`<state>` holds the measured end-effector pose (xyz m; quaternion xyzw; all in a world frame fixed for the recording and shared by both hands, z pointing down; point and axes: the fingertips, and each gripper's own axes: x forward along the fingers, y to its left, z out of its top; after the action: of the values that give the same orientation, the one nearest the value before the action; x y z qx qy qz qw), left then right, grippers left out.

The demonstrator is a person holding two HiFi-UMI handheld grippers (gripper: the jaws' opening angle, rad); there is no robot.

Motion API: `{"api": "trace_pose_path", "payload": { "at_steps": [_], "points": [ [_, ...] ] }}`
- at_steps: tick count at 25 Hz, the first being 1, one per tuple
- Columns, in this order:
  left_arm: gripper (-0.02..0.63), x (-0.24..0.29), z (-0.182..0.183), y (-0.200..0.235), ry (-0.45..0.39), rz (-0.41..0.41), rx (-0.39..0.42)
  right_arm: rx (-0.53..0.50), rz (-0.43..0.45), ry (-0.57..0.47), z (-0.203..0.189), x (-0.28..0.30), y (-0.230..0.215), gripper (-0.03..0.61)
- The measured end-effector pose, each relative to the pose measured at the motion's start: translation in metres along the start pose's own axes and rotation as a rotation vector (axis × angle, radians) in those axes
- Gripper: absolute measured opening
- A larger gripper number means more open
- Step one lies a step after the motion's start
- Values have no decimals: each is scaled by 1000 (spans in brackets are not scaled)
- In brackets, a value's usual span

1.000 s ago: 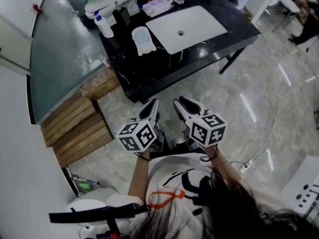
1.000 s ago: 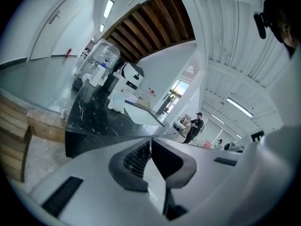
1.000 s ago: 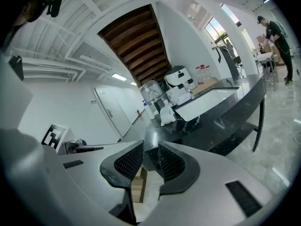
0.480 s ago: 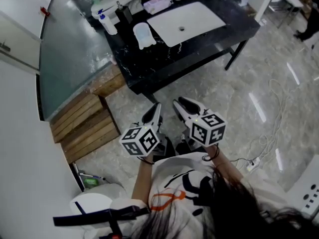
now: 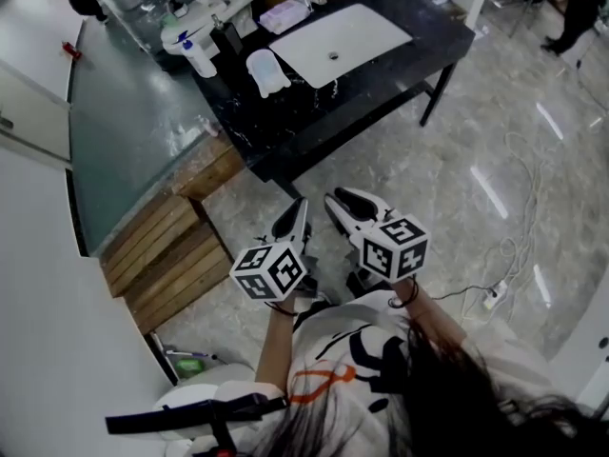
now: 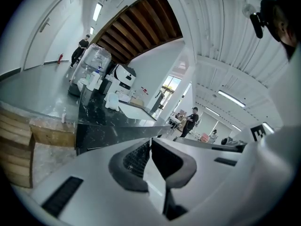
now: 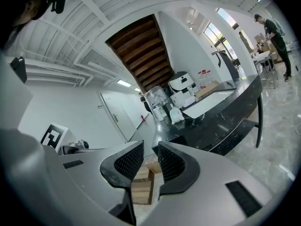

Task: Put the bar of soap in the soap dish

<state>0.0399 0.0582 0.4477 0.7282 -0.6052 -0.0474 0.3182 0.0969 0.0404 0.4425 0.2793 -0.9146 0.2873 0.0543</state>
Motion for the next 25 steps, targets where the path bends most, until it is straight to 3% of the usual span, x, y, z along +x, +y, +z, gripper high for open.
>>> {"api": "trace_pose_path", "payload": {
  "at_steps": [15, 25],
  "points": [
    [15, -124, -40, 40, 40, -37, -14, 18, -23, 14, -91, -18, 113, 103],
    [15, -149, -50, 22, 44, -101, 27, -10, -50, -26, -99, -39, 135, 103]
  ]
}}
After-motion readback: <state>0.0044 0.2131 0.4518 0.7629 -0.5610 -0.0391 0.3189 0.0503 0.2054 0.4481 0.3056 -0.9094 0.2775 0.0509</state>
